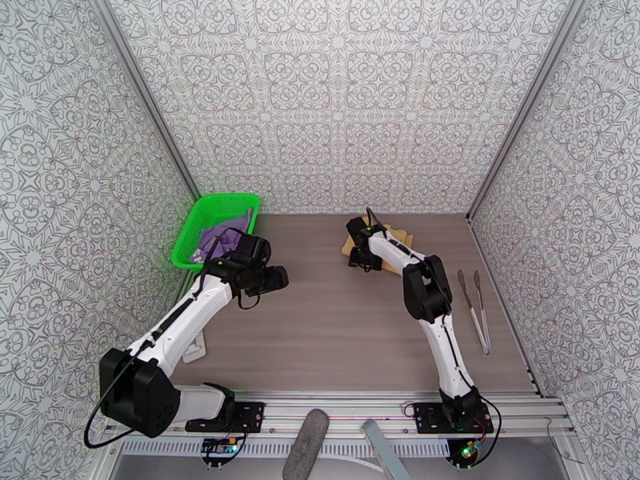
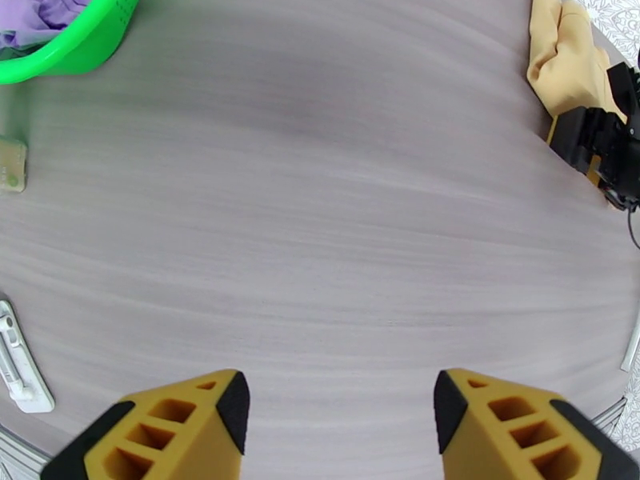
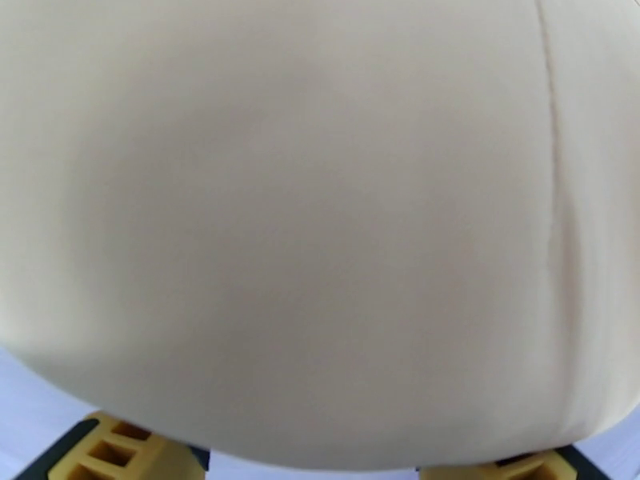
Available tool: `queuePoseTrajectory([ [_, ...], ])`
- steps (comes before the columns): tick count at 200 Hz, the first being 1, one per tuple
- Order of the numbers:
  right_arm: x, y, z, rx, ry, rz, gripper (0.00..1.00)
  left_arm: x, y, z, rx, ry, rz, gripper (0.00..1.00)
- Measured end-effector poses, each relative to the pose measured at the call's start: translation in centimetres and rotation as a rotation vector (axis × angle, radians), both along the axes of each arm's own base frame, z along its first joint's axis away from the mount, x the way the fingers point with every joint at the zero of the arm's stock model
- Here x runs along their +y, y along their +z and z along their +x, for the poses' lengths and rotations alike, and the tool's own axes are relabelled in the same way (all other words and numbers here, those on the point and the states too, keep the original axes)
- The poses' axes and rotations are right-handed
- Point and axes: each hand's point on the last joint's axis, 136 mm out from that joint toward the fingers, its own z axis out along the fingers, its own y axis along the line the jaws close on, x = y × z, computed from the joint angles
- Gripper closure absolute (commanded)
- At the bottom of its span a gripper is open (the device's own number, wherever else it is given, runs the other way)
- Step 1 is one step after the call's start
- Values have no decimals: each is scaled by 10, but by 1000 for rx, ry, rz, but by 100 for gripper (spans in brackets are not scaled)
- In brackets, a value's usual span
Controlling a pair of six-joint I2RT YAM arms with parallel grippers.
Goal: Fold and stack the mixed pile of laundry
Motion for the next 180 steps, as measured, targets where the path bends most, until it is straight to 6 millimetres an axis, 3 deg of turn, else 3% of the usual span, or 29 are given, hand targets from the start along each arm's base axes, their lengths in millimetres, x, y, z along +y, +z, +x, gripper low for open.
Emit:
queuePoseTrajectory([
  [20, -11, 0, -13, 14, 21, -1, 29, -4, 0, 0, -3, -8, -7, 34],
  [53, -35, -1, -54, 82, 33, -27, 28, -13, 1, -2, -2, -33, -9, 34],
  [77, -46, -1, -62, 96, 36, -27, 28, -21, 5, -3, -11, -54, -13, 34],
  [118, -68, 0, -48, 96, 67, -22, 28, -24, 9, -2, -20, -59, -17, 35],
  [150, -93, 1, -11, 59, 102, -33, 29, -24, 9, -2, -18, -52, -20, 35],
  [180, -100, 1, 8, 41, 167, -47, 29, -24, 7, -4, -8, -44, -19, 35],
])
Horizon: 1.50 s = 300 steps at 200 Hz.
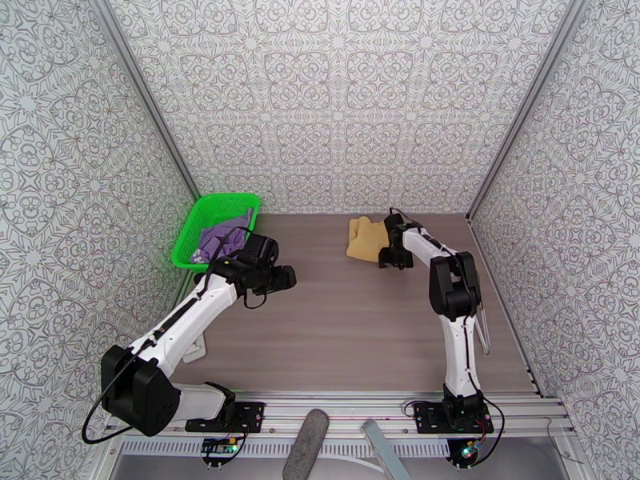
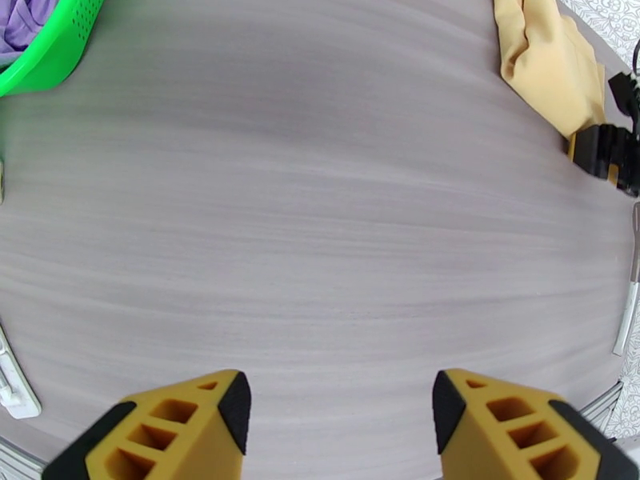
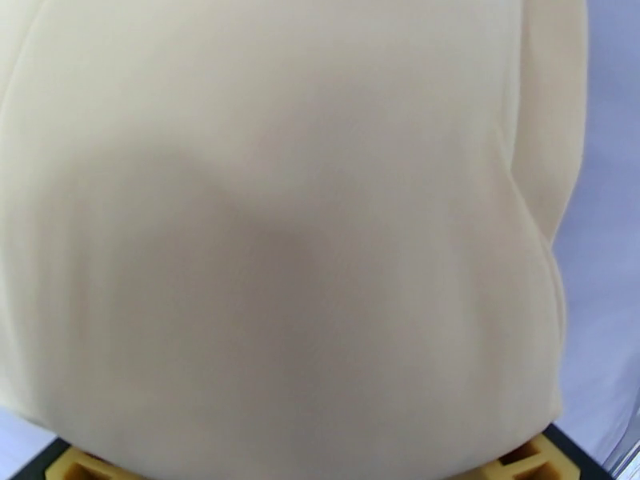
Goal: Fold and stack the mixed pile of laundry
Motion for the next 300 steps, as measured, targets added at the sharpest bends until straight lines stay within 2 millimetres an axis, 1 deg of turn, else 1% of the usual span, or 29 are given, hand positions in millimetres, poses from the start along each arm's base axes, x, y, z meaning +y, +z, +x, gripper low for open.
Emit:
queuePoseTrajectory([
  [25, 3, 0, 7, -2, 39, 2, 29, 0, -1, -2, 8, -1, 6, 35],
  [55, 10, 0, 16, -11, 37, 35, 28, 3, -3, -4, 15, 4, 18, 35],
  [99, 20, 2, 40, -55, 2, 84, 28, 8, -4, -6, 24, 15, 44, 35],
  [116, 23, 2, 46, -66, -10, 100, 28, 9, -3, -5, 20, 20, 51, 35],
  [148, 27, 3, 49, -73, -20, 127, 28, 16, 1, -3, 18, 41, 61, 34],
  [159, 28, 3, 49, -77, -20, 135, 28, 21, 6, -1, 15, 56, 67, 33],
  [169, 29, 4, 46, -87, -18, 144, 27, 28, 15, 2, 3, 79, 73, 31],
  [176, 28, 5, 41, -85, -16, 148, 25, 34, 23, 5, -7, 99, 76, 29],
  [190, 25, 8, 20, -70, -14, 153, 22, 51, 46, 16, -49, 154, 73, 27],
  [192, 24, 9, 16, -67, -16, 153, 22, 57, 52, 20, -63, 173, 73, 27],
  [194, 23, 12, 12, -66, -16, 153, 22, 58, 54, 21, -67, 178, 73, 27],
  [204, 21, 22, -4, -69, -11, 162, 21, 78, 72, 31, -102, 237, 68, 26],
  [218, 19, 49, -23, -114, -5, 182, 21, 110, 90, 47, -139, 332, 70, 26],
  [232, 18, 86, -40, -194, 7, 215, 21, 142, 94, 61, -141, 411, 78, 26],
  [238, 17, 101, -47, -229, 13, 231, 21, 154, 90, 65, -127, 440, 81, 26],
  [241, 17, 112, -53, -254, 18, 241, 21, 160, 87, 67, -118, 455, 83, 26],
  [243, 17, 115, -54, -261, 19, 244, 21, 165, 84, 69, -110, 467, 83, 26],
  [245, 17, 121, -58, -276, 23, 253, 21, 166, 84, 70, -108, 469, 80, 25],
  [247, 17, 125, -61, -286, 25, 259, 21, 174, 78, 72, -94, 487, 84, 25],
  [250, 17, 133, -66, -303, 29, 267, 21, 177, 75, 73, -85, 495, 83, 25],
  [251, 17, 133, -66, -303, 29, 267, 21, 181, 72, 74, -75, 505, 83, 24],
  [253, 17, 136, -69, -311, 32, 273, 21, 183, 70, 75, -70, 509, 83, 24],
  [254, 17, 141, -71, -326, 35, 279, 21, 185, 68, 75, -64, 515, 84, 24],
  [263, 17, 155, -84, -364, 46, 302, 21, 201, 49, 79, -12, 549, 83, 22],
  [271, 17, 161, -95, -382, 54, 318, 21, 213, 33, 83, 32, 573, 83, 21],
  [279, 17, 161, -107, -385, 62, 334, 22, 222, 18, 87, 72, 591, 81, 20],
  [290, 18, 155, -123, -373, 71, 352, 22, 232, -1, 95, 116, 605, 77, 19],
  [300, 18, 145, -134, -353, 76, 362, 22, 236, -12, 103, 137, 607, 72, 19],
])
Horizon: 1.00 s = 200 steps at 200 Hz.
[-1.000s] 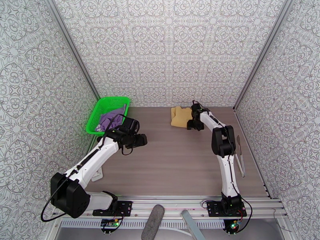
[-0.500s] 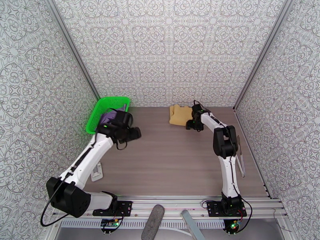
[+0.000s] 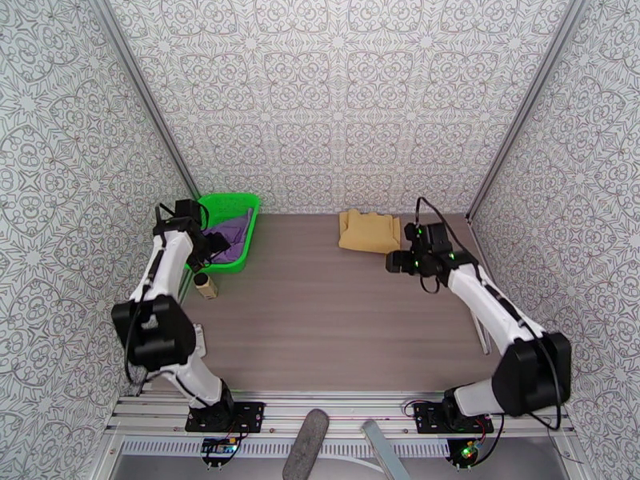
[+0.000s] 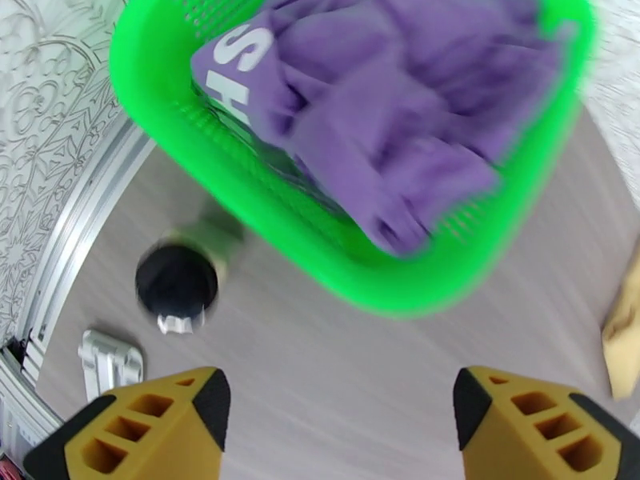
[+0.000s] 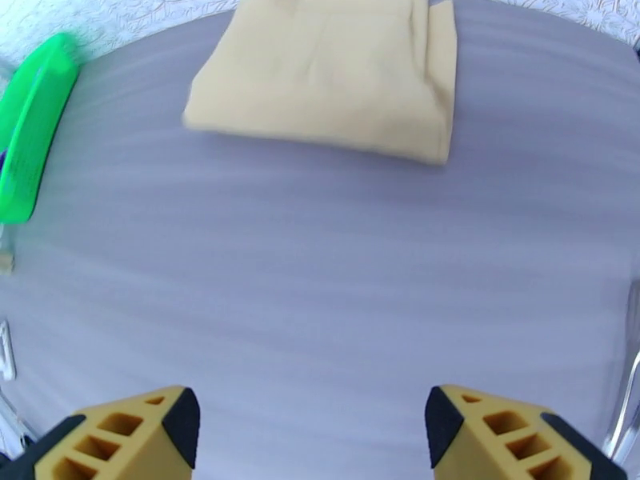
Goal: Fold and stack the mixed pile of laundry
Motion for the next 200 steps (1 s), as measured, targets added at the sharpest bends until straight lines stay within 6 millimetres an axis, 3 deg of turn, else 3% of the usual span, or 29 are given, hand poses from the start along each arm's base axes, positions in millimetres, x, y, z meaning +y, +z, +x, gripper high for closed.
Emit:
queuePoseTrajectory([
  [32, 0, -34, -36, 80, 17, 25, 23, 10, -10, 33, -16, -20, 15, 18],
  [74, 2, -43, -47, 92, 12, 60, 24, 23, -2, 66, -61, -32, 63, 18],
  [117, 5, -41, -44, 76, 9, 87, 25, 29, -46, 68, 43, -41, 78, 20],
  [138, 6, -40, -43, 77, 5, 93, 26, 30, -63, 68, 81, -50, 74, 35],
  [158, 6, -40, -43, 79, 1, 96, 28, 30, -67, 68, 86, -60, 73, 57],
  [166, 6, -40, -43, 80, -2, 97, 29, 30, -67, 68, 85, -61, 71, 71],
  [177, 6, -40, -43, 80, -4, 98, 30, 30, -66, 69, 82, -67, 66, 100],
  [200, 5, -40, -44, 84, -12, 103, 30, 30, -61, 72, 62, -72, 51, 100],
])
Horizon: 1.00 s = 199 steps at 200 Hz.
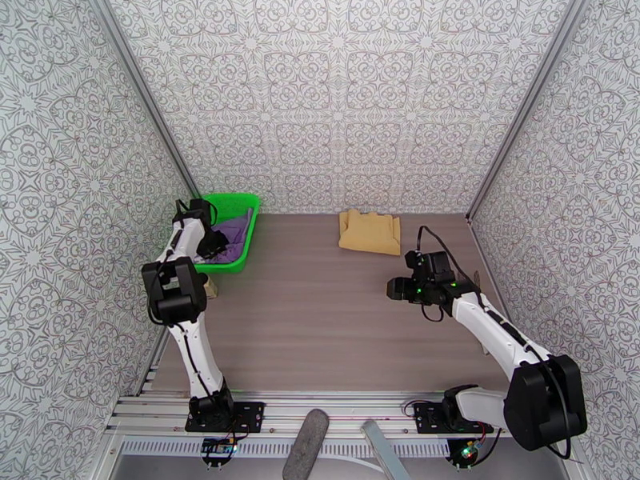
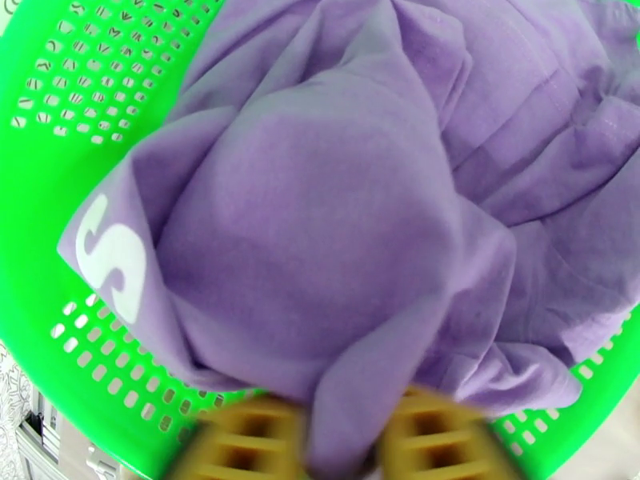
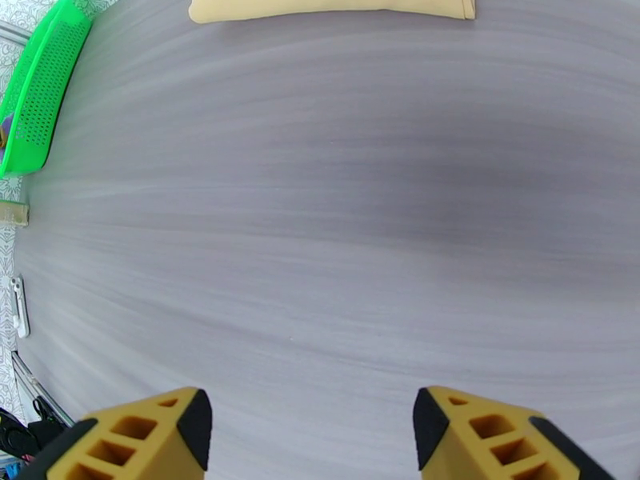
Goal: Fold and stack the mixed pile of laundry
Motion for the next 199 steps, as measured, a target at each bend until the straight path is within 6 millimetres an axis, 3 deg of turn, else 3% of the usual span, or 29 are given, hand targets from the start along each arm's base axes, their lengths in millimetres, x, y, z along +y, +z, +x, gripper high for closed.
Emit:
queuePoseTrajectory([
  [30, -1, 6, -5, -4, -7, 4, 30, -1, 18, 10, -58, -7, -23, 100],
  [50, -3, 14, -8, -19, -14, 8, 31, -5, 54, 17, -133, -22, -43, 100],
  [69, -3, 23, -12, -38, -20, 19, 31, -13, 119, 24, -267, -47, -56, 100],
  [92, -4, 38, -16, -74, -32, 41, 30, -31, 226, 16, -491, -106, -67, 100],
  [113, -3, 56, -20, -119, -45, 76, 30, -64, 323, -18, -692, -198, -86, 100],
  [133, -2, 69, -24, -149, -55, 109, 30, -111, 384, -58, -822, -312, -124, 100],
  [150, 0, 77, -27, -162, -58, 137, 30, -159, 411, -94, -869, -423, -178, 100],
  [167, 1, 84, -31, -174, -63, 166, 30, -210, 423, -128, -883, -547, -239, 100],
  [182, 2, 87, -35, -180, -64, 185, 30, -248, 420, -153, -862, -645, -288, 100],
  [199, 2, 86, -40, -179, -71, 198, 30, -287, 399, -181, -806, -733, -342, 100],
])
